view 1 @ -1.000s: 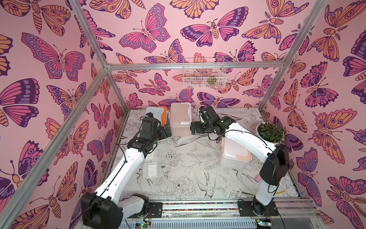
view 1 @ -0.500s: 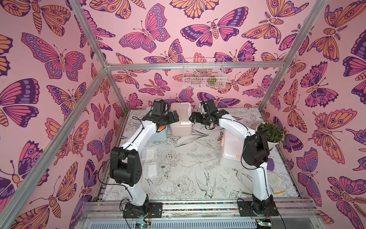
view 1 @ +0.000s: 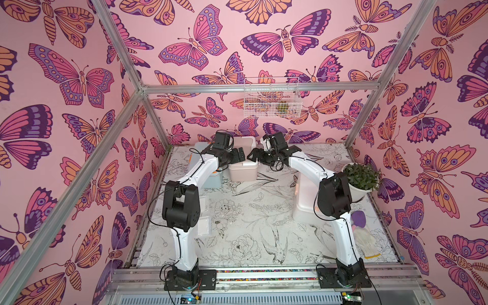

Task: Open first aid kits and take out gauze
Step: Move the first aid kit to the center of the board.

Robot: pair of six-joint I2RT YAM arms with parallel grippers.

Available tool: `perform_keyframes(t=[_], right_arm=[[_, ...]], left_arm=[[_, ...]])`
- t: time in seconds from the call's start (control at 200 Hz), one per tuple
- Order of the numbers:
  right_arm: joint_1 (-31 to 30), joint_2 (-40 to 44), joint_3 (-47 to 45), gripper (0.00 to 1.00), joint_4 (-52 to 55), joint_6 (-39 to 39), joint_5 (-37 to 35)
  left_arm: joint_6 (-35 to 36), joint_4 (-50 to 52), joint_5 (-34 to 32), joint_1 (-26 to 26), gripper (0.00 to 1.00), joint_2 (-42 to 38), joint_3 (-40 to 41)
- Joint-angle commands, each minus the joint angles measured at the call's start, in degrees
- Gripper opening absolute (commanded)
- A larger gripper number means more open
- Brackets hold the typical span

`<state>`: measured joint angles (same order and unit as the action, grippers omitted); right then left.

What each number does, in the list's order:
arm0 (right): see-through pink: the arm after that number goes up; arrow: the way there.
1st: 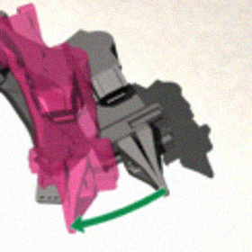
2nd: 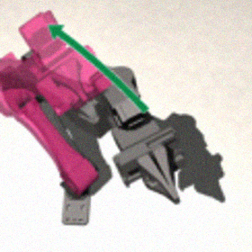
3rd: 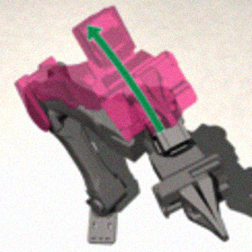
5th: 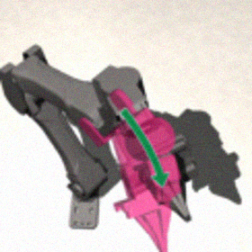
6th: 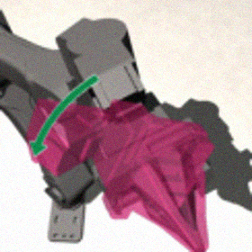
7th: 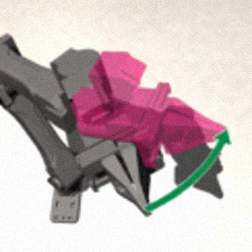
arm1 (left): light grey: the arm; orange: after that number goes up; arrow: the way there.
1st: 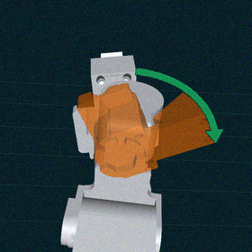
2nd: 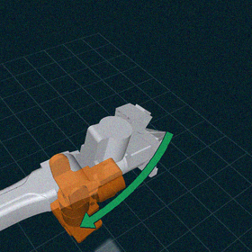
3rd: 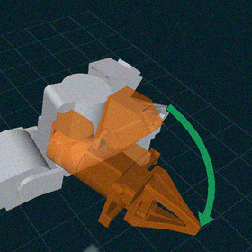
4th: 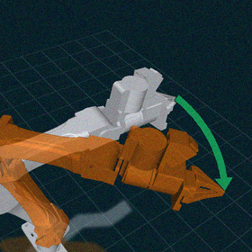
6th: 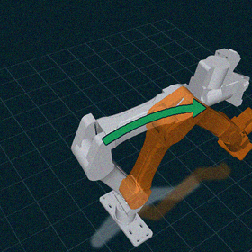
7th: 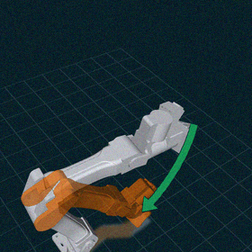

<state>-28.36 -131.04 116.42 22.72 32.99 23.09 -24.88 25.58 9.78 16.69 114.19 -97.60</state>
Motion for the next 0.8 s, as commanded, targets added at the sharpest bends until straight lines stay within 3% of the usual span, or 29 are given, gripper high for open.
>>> perform_keyframes(t=[0.0,0.205,0.456,0.796], right_arm=[[0.1,-1.1,-0.6,0.87,-0.4,-0.4,3.4],[-0.1,4.6,-9.9,0.8,-5.7,0.4,5.4],[-1.9,14.5,-24.3,0.78,-8.0,0.2,5.3],[-10.5,30.2,-46.0,0.79,-4.8,-1.0,-1.1]], left_arm=[[-0.4,1.0,3.9,1.8,1.0,1.0,-0.7],[-1.2,0.2,5.9,4.7,1.0,-2.7,2.9],[-3.3,-3.4,7.1,7.8,1.0,-11.6,14.4],[-6.8,-6.1,8.4,14.4,1.0,-23.7,31.1]])
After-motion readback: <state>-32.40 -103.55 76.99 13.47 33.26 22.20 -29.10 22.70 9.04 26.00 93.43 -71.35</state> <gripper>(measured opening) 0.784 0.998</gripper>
